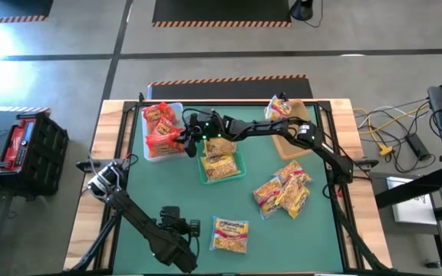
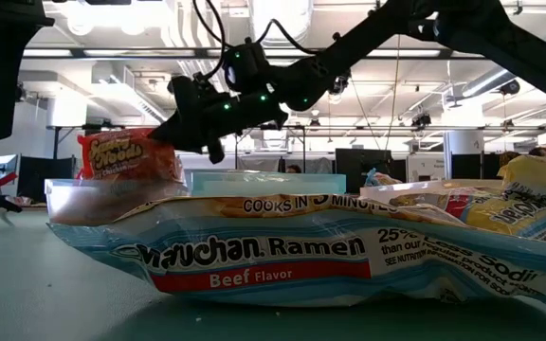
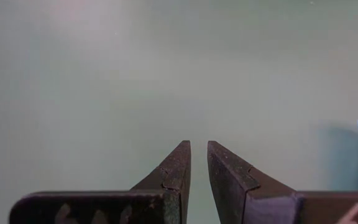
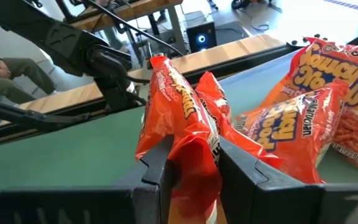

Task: Sort Maruchan noodles
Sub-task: Put the orange noodle pack into the transparent bin, then put the blue noodle pack into the orange bin

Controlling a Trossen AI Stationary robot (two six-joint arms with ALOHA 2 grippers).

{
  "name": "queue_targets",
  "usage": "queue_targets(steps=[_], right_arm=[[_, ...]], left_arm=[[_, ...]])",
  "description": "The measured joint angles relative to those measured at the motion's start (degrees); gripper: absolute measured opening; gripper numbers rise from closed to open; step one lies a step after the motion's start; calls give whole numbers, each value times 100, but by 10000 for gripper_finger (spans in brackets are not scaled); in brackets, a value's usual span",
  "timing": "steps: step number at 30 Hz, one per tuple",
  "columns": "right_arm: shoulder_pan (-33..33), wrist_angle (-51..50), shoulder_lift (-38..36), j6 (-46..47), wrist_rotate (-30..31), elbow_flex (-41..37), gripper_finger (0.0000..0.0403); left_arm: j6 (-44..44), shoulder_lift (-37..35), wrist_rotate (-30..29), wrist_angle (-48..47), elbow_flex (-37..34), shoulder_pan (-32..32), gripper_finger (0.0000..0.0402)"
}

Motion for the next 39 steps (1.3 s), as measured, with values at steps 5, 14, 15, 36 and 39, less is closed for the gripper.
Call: queue_targets(steps=[5,14,15,36,39], right_arm=[[-13,-7,-2,1,-8,0,97],[-37,-80,-30,5,-15,-2,159],[-35,-134,-56,5,-15,-2,168],[-286,-5063,-677,-566,3,2144,191],[-282,-5416,-920,-801,285,2152,186]], left_arm=[[-1,0,0,7,29,0,38],[-1,0,-2,46,33,7,38],[-1,-3,-2,48,33,7,38],[1409,-315,-1452,621,33,181,38],[1706,-315,-1771,706,31,249,38]])
